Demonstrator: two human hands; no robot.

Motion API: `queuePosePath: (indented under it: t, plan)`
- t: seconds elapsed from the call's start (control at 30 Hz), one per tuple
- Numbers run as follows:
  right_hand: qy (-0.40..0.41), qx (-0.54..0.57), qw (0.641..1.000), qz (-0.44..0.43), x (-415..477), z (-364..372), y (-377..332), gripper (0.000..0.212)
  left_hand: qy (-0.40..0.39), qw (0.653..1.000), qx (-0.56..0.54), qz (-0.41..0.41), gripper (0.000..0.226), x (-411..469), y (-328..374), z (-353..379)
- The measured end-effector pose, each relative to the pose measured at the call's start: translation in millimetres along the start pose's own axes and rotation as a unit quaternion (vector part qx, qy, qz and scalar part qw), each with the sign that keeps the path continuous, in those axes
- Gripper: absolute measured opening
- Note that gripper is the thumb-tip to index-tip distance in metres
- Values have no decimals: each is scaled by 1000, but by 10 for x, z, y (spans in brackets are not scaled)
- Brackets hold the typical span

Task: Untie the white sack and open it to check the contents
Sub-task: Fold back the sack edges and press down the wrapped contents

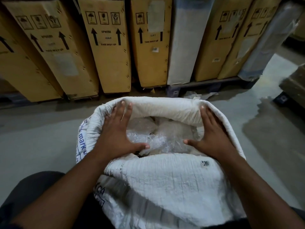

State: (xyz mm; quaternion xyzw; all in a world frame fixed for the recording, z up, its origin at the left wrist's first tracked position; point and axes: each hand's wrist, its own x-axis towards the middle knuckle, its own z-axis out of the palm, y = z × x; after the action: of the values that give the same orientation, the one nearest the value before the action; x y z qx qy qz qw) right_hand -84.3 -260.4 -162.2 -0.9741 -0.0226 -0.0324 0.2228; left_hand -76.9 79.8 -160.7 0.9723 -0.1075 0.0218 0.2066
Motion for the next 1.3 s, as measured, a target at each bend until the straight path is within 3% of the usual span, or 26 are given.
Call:
queuePosePath:
  t: [0.27, 0.47, 0.87, 1.03, 1.17, 1.3]
  plan:
    - [1, -17, 1000, -22, 95, -50, -24, 146, 1, 1000, 16, 4, 151, -4, 48, -80]
    - [-73, -69, 995, -31, -112, -164, -97, 152, -29, 998, 56, 20, 154, -163, 142, -149]
    - [-131, -120, 984, -9, -469, -425, -158, 167, -144, 979, 147, 7, 165, -605, 236, -357]
    - [-160, -136, 978, -6, -434, -394, -206, 169, -228, 957, 177, -24, 172, -571, 204, -345]
    - [-131, -133, 982, -14, -437, -264, -312, 161, -227, 958, 173, -15, 173, -498, 242, -300]
    - [0, -90, 993, -75, -478, -95, -512, 125, -105, 988, 112, 33, 149, -371, 334, -252]
